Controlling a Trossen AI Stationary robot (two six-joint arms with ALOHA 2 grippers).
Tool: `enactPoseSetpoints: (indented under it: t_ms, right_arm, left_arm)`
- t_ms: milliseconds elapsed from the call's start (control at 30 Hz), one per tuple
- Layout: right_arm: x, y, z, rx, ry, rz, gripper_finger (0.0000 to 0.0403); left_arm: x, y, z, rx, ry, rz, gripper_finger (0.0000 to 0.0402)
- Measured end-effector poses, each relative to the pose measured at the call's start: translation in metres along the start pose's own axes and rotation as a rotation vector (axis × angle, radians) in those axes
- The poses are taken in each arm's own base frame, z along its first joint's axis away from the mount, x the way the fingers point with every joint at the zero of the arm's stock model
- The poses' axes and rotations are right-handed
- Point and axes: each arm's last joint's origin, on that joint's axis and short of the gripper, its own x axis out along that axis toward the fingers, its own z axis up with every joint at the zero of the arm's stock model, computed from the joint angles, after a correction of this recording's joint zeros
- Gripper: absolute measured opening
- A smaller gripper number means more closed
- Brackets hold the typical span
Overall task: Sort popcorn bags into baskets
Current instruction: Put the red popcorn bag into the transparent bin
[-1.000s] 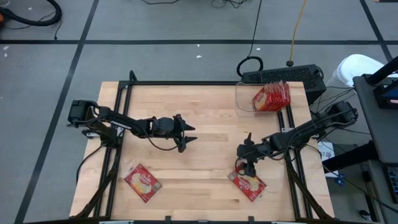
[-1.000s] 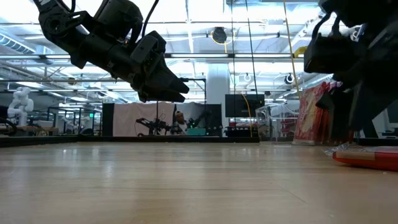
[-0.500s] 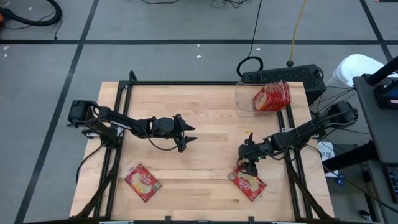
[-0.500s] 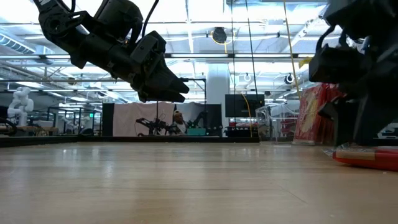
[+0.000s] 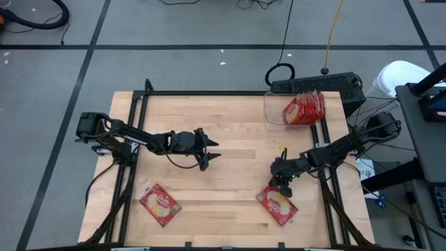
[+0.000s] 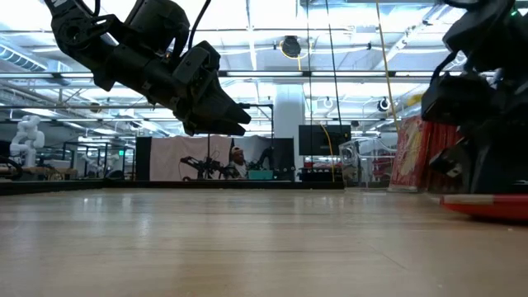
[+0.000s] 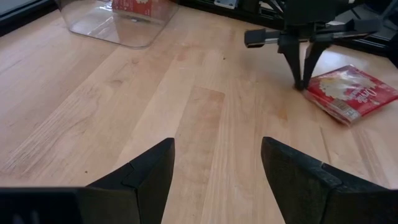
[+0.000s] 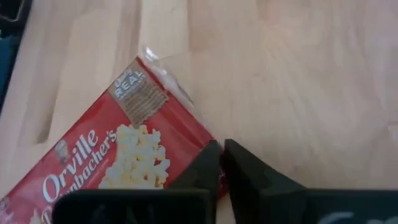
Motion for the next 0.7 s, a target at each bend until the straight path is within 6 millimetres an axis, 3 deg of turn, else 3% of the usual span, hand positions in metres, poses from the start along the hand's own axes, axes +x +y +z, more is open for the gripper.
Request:
enactPoseSetpoints:
  t_ms: [367,533,700]
  right_arm:
    - [-0.001,0.005,0.019,-0.052,-0.200,-0.103,0.0001]
    - [-0.003,0.002,0.022,-0.035,-0.283,-0.240,0.0000]
    - [-0.004,0.002,0.024,0.042,-0.301,-0.213,0.0000]
  left_arm:
    - [0.000,-0.002,0.000,-0.059,-0.003,-0.006,0.0246]
    - [-0.001,-0.014,0.004,-0.063,-0.059,-0.054,0.0246]
    - [-0.003,-0.025,0.007,-0.052,-0.113,-0.101,0.0246]
